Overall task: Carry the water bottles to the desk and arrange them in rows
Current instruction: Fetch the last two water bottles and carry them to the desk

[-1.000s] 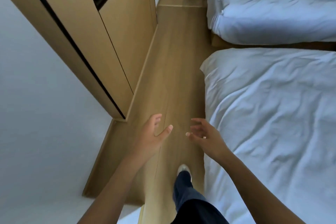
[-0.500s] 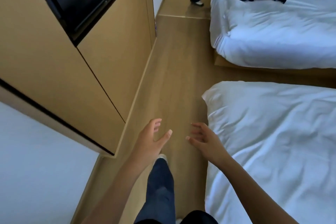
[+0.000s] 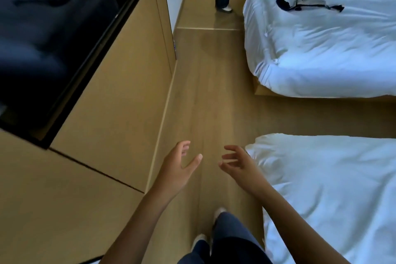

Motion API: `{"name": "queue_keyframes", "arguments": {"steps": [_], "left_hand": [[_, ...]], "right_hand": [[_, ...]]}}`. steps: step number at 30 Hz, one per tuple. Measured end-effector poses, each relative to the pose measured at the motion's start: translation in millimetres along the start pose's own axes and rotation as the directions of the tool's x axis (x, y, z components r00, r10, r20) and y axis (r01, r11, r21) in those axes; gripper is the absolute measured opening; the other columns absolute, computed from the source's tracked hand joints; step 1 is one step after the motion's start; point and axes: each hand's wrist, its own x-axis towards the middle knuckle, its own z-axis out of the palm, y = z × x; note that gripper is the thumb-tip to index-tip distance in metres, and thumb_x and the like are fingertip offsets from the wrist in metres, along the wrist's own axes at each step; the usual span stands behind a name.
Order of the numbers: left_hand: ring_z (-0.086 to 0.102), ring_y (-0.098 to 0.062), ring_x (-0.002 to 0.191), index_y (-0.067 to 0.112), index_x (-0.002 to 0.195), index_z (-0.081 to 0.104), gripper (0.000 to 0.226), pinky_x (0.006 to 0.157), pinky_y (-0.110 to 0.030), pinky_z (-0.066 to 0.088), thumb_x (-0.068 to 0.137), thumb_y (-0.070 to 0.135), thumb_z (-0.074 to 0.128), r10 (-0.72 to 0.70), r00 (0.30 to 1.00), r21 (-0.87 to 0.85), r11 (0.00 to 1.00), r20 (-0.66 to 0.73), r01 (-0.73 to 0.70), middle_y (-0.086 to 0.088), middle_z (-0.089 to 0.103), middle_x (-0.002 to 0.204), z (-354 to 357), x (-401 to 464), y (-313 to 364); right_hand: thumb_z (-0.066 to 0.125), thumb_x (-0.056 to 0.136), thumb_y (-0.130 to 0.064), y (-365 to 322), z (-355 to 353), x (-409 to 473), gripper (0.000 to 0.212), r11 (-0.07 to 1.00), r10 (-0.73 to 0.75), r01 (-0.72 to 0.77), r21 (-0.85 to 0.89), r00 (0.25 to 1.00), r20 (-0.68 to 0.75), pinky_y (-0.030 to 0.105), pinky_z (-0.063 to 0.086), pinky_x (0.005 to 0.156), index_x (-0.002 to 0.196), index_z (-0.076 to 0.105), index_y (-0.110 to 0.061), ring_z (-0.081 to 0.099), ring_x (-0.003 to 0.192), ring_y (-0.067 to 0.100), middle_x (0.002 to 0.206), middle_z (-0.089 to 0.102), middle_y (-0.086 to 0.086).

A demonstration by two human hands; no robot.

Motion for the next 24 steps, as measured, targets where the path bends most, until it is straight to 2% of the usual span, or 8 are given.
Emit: {"name": "queue_keyframes", "arguments": {"steps": [4, 12, 19, 24], "left_hand": [[0.048, -0.006, 0.125, 0.026, 0.139, 0.044, 0.054, 0.094, -0.02, 0.037, 0.091, 0.043, 0.063, -0.005, 1.0, -0.003, 1.0, 0.012, 0.005, 0.006, 0.05, 0.141, -1.8, 90.3, 12.4], [0.047, -0.008, 0.127, 0.024, 0.142, 0.042, 0.056, 0.095, -0.02, 0.036, 0.092, 0.041, 0.062, 0.004, 1.0, 0.019, 1.0, -0.002, -0.004, 0.004, 0.049, 0.143, -5.5, 302.7, 75.1], [0.048, -0.007, 0.126, 0.026, 0.14, 0.042, 0.055, 0.095, -0.018, 0.036, 0.092, 0.043, 0.062, -0.009, 1.0, 0.018, 1.0, 0.021, 0.009, 0.005, 0.05, 0.141, -14.9, 450.2, 111.3], [0.048, -0.005, 0.123, 0.027, 0.138, 0.044, 0.053, 0.096, -0.019, 0.036, 0.091, 0.042, 0.063, -0.018, 0.999, 0.01, 1.0, 0.048, 0.018, 0.006, 0.05, 0.139, -22.1, 568.5, 122.1]], "right_hand": [[0.072, 0.09, -0.027, -13.1, -20.6, 88.6, 0.046, 1.0, 0.021, -0.021, 0.0, 1.0, -0.006, 0.008, 0.049, 0.064, 0.131, 0.052, -0.026, 0.066, 0.091, 0.002, 0.108, 0.062, -0.01], [0.07, 0.091, -0.029, -63.2, -89.7, 290.7, 0.046, 1.0, 0.028, -0.028, -0.007, 1.0, -0.006, 0.007, 0.049, 0.06, 0.132, 0.05, -0.029, 0.065, 0.092, 0.0, 0.112, 0.061, -0.011], [0.072, 0.09, -0.029, -106.3, -136.0, 433.6, 0.045, 0.999, 0.035, -0.035, -0.017, 0.999, -0.02, 0.006, 0.047, 0.06, 0.13, 0.052, -0.031, 0.065, 0.085, -0.007, 0.111, 0.063, -0.011], [0.071, 0.09, -0.032, -128.9, -158.5, 545.6, 0.047, 0.998, 0.051, -0.052, -0.041, 0.998, -0.026, 0.007, 0.048, 0.061, 0.132, 0.05, -0.03, 0.065, 0.092, -0.001, 0.111, 0.062, -0.012]]}}
